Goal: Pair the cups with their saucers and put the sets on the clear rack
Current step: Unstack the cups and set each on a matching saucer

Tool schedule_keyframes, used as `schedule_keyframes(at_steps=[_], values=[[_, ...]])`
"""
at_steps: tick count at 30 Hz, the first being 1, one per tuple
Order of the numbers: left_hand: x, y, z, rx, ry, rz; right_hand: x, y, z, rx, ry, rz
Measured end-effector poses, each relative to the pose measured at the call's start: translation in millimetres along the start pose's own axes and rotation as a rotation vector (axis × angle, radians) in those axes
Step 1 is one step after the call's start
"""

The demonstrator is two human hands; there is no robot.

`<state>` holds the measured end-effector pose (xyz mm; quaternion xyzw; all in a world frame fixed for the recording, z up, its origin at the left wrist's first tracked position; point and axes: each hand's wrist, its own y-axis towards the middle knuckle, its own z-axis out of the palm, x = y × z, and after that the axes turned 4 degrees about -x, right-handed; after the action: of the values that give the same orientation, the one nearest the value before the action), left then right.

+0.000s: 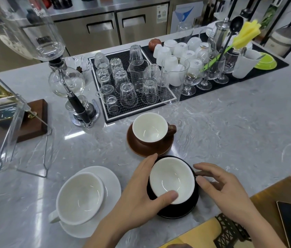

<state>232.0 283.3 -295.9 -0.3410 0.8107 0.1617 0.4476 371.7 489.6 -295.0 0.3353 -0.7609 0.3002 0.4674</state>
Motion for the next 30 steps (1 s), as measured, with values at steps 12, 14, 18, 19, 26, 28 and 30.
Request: schedule_keyframes(at_steps=[12,14,18,19,26,28,30], values=[[10.9,-30.4,10.4,-0.173,-0.397,-0.304,-1.7,6.8,4.8,0.028,0.239,0.222],[11.0,-32.1,15.2,-0.181,-0.463,-0.382,-2.3,9.1,5.4,0.026,0.234,0.244],[10.4,-32.1,20.0,-0.232,-0.426,-0.456,-2.6,11.7,6.5,0.052,0.146,0.252],[10.2,-31.6,19.6,-0.237,-0.408,-0.468,-2.4,12.6,6.5,0.060,0.140,0.262],[10.4,-27.7,14.5,-0.186,-0.311,-0.550,6.0,14.4,6.1,0.150,0.185,0.285],[7.2,-26.0,12.7,-0.166,-0.347,-0.585,6.0,14.2,4.9,0.155,0.193,0.307],[5.8,-25.2,11.7,-0.179,-0.362,-0.597,6.7,14.0,4.3,0.150,0.182,0.315]])
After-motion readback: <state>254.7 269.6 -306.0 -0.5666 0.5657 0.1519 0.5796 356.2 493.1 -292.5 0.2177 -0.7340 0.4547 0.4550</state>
